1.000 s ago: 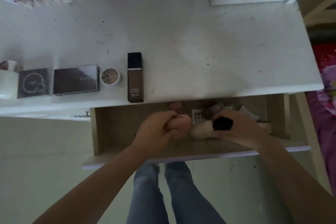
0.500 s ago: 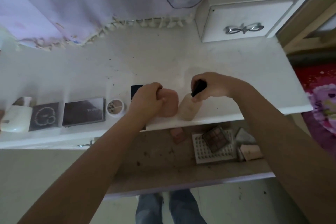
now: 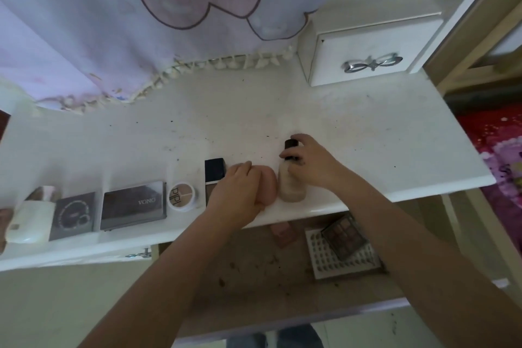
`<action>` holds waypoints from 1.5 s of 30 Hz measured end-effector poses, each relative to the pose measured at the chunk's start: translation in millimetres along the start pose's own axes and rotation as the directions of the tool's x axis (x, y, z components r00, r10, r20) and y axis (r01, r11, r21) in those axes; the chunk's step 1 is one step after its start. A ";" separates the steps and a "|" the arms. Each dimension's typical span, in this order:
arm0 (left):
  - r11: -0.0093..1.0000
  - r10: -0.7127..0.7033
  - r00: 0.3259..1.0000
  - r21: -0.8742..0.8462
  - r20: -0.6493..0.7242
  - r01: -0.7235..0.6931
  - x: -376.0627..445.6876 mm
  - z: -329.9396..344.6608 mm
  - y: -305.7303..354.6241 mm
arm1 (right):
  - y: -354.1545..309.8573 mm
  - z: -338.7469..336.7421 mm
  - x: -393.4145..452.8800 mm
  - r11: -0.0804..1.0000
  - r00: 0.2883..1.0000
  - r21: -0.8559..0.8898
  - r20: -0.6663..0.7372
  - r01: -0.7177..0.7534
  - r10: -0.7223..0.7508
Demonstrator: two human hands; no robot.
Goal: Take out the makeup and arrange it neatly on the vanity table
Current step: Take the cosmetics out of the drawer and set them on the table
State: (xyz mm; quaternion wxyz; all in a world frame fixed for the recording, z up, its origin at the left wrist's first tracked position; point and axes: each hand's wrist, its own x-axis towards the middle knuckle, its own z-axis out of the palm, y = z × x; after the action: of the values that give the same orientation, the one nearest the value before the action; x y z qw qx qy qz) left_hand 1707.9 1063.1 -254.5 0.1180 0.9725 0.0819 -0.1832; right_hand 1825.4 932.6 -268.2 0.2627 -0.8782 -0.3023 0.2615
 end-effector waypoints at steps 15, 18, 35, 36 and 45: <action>0.999 -0.023 1.000 -0.025 -0.016 0.023 -4.8 6.7 -3.8 | 6.9 26.1 -15.0 0.963 0.951 -0.007 -0.156 0.268 -0.266; 0.999 -0.041 0.999 -0.035 -0.034 0.040 -9.0 9.0 -3.6 | 4.0 22.4 -10.2 0.976 0.977 0.060 -0.043 0.211 -0.209; 0.954 -0.208 0.978 -0.218 0.001 0.203 -16.1 171.6 56.3 | 113.7 89.2 -131.5 0.921 0.935 -0.160 -0.065 -0.355 0.349; 0.953 -0.243 0.970 -0.187 0.011 0.240 -8.9 176.3 56.3 | 114.3 94.1 -125.5 0.904 0.928 -0.211 -0.065 -0.373 0.368; 0.942 -0.247 0.968 -0.221 0.048 0.252 -14.2 187.1 46.5 | 111.1 106.6 -118.0 0.890 0.942 -0.317 -0.045 -0.329 0.333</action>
State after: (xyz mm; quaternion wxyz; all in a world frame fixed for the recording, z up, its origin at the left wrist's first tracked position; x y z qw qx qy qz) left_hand 1641.2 968.4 -409.2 0.2040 0.9328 0.2235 -0.1957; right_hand 1722.9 810.6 -378.9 0.0670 -0.9462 -0.1882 0.2547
